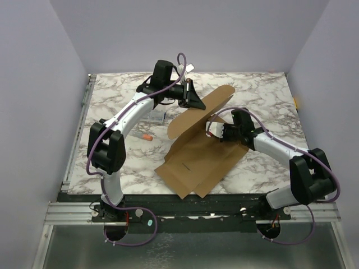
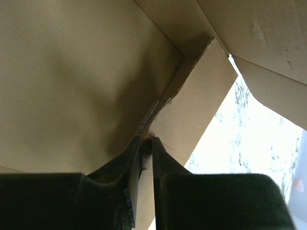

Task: Fold the paper box
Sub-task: Fold the paper box at the center of the board.

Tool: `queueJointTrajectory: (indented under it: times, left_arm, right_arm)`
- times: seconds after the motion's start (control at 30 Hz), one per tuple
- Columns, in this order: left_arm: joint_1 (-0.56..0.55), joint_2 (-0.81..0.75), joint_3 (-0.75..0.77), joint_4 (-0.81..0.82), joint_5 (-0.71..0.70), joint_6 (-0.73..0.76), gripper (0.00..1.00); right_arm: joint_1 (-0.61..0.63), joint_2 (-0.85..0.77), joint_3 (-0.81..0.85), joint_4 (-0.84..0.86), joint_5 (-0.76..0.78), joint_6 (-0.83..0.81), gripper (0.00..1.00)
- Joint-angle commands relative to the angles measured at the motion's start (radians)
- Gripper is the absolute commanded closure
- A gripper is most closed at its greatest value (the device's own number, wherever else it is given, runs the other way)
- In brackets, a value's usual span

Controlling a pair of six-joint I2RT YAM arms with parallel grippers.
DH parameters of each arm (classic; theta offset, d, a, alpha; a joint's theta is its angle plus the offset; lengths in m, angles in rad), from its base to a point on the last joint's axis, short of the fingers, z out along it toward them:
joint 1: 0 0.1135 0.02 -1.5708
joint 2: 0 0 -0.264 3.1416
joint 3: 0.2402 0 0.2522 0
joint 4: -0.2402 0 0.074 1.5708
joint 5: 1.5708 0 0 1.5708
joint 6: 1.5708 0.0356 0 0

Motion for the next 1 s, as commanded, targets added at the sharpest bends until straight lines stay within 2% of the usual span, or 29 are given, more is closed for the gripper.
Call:
queueJointTrajectory:
  times: [0.0,0.27,0.87,0.97]
  left_arm:
    - [-0.007,-0.014,-0.030,0.023,-0.005,0.029,1.00]
    - [-0.010,-0.036,-0.092,0.022,0.020,0.072,1.00]
    - [-0.033,-0.041,-0.136,-0.016,0.039,0.108,1.00]
    - [-0.033,-0.032,-0.104,-0.019,0.032,0.098,1.00]
  right_arm:
    - [0.004,0.016,0.015,-0.023,-0.048,0.080,0.83]
    - [-0.063,-0.010,0.023,0.032,-0.061,0.150,0.71]
    - [-0.092,-0.058,-0.014,0.059,-0.117,0.193,0.70]
    - [-0.147,-0.093,0.016,0.030,-0.172,0.264,0.65]
